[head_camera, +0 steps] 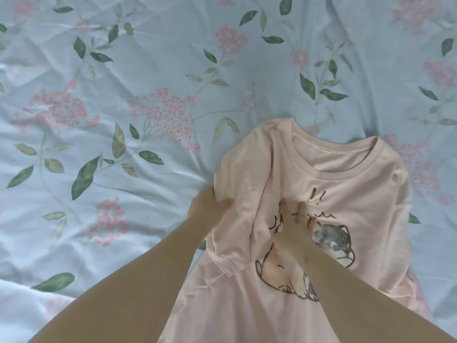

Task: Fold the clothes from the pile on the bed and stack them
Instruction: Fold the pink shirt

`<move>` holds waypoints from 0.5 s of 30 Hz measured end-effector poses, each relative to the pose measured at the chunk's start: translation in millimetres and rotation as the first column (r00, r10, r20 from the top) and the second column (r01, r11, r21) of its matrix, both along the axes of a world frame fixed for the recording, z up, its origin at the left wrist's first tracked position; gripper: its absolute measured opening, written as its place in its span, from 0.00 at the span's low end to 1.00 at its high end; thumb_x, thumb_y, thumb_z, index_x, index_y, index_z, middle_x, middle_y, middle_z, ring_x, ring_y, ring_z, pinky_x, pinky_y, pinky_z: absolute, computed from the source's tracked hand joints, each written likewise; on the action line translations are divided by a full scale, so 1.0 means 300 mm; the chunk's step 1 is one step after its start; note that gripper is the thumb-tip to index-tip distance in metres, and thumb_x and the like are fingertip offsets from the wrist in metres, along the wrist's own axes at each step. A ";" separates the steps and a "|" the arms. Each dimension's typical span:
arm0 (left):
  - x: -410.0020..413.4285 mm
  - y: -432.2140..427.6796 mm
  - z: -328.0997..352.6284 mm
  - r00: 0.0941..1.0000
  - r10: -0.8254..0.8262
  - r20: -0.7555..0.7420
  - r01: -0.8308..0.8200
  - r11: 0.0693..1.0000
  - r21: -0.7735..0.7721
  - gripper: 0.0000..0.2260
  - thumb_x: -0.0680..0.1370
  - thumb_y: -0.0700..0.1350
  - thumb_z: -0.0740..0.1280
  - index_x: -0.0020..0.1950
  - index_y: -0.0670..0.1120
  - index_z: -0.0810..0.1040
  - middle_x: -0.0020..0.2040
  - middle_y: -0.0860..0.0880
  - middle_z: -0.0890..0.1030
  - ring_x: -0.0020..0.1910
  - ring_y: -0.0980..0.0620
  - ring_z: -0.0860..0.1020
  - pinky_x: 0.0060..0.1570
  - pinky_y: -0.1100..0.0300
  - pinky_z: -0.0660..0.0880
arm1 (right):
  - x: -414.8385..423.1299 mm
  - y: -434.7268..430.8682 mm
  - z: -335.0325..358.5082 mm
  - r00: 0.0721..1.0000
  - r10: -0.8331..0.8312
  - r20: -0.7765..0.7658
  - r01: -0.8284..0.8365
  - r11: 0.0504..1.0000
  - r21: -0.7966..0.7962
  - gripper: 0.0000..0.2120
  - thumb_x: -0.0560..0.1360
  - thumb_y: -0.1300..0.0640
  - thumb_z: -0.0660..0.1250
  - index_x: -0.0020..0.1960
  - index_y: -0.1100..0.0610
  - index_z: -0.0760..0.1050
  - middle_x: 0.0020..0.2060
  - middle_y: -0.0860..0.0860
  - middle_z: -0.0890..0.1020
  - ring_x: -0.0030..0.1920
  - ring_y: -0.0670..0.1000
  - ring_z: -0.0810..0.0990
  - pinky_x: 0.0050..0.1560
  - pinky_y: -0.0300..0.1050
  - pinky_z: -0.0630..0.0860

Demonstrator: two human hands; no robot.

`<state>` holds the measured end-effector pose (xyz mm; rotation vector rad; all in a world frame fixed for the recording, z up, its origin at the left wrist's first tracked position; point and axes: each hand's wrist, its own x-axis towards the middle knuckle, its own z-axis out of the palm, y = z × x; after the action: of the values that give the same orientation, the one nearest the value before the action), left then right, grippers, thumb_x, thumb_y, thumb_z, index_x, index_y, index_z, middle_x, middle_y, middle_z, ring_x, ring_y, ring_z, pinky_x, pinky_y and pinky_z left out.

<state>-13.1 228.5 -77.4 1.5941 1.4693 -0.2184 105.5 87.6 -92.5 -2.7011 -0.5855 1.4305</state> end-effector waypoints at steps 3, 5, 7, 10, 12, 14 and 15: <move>-0.029 0.062 0.027 0.914 0.303 0.269 -0.301 0.952 -0.047 0.10 0.77 0.46 0.67 0.55 0.45 0.74 0.46 0.48 0.78 0.47 0.46 0.76 0.49 0.52 0.76 | -0.004 0.000 0.000 1.000 -0.017 0.004 0.017 1.000 0.000 0.34 0.78 0.57 0.55 0.76 0.39 0.42 0.75 0.47 0.32 0.74 0.60 0.33 0.73 0.65 0.47; -0.067 0.130 0.043 0.792 0.488 0.367 -0.508 0.860 -0.049 0.03 0.78 0.43 0.65 0.48 0.47 0.70 0.42 0.48 0.74 0.42 0.47 0.73 0.38 0.54 0.73 | -0.007 0.002 0.005 1.000 -0.020 0.012 0.020 1.000 -0.003 0.35 0.77 0.59 0.55 0.76 0.39 0.41 0.75 0.47 0.33 0.75 0.61 0.34 0.73 0.64 0.47; -0.115 0.186 0.049 0.732 0.570 0.374 -0.591 0.804 -0.067 0.06 0.78 0.43 0.64 0.51 0.47 0.67 0.43 0.49 0.72 0.39 0.50 0.71 0.33 0.58 0.69 | -0.011 0.005 0.010 0.999 -0.030 0.015 0.030 1.000 -0.001 0.36 0.76 0.62 0.54 0.76 0.38 0.42 0.75 0.47 0.33 0.75 0.61 0.34 0.73 0.65 0.46; -0.181 0.212 0.039 0.807 0.536 0.249 -0.485 0.841 -0.240 0.24 0.73 0.48 0.72 0.64 0.50 0.64 0.53 0.49 0.75 0.49 0.49 0.77 0.47 0.51 0.77 | -0.017 0.006 0.015 0.999 -0.037 0.024 0.037 0.999 0.001 0.36 0.76 0.62 0.54 0.76 0.38 0.43 0.75 0.47 0.33 0.75 0.61 0.34 0.73 0.65 0.47; -0.213 0.206 0.042 0.900 0.405 0.158 -0.344 0.886 -0.312 0.30 0.69 0.46 0.76 0.65 0.52 0.64 0.55 0.49 0.75 0.52 0.46 0.78 0.53 0.48 0.77 | -0.018 0.005 0.014 0.999 -0.044 0.030 0.044 0.999 0.006 0.37 0.76 0.62 0.54 0.75 0.38 0.43 0.75 0.46 0.33 0.75 0.60 0.34 0.73 0.65 0.47; -0.237 0.216 0.048 0.909 0.372 0.188 -0.331 0.919 -0.215 0.29 0.69 0.41 0.76 0.64 0.53 0.65 0.52 0.47 0.76 0.45 0.47 0.77 0.45 0.51 0.77 | -0.019 0.006 0.013 0.999 -0.042 0.033 0.042 0.999 0.011 0.35 0.77 0.60 0.55 0.75 0.37 0.43 0.75 0.46 0.34 0.75 0.60 0.34 0.73 0.65 0.47; -0.248 0.224 0.056 0.875 0.425 0.233 -0.408 0.905 -0.117 0.27 0.71 0.40 0.75 0.65 0.52 0.66 0.50 0.47 0.76 0.41 0.48 0.76 0.41 0.53 0.75 | -0.021 0.006 0.013 0.998 -0.039 0.039 0.039 0.999 0.012 0.35 0.77 0.59 0.55 0.75 0.37 0.43 0.75 0.46 0.34 0.75 0.60 0.34 0.72 0.65 0.47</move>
<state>-87.5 295.7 -60.6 1.1659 1.5434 0.1821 99.3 89.4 -88.5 -2.7226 -0.5379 1.3639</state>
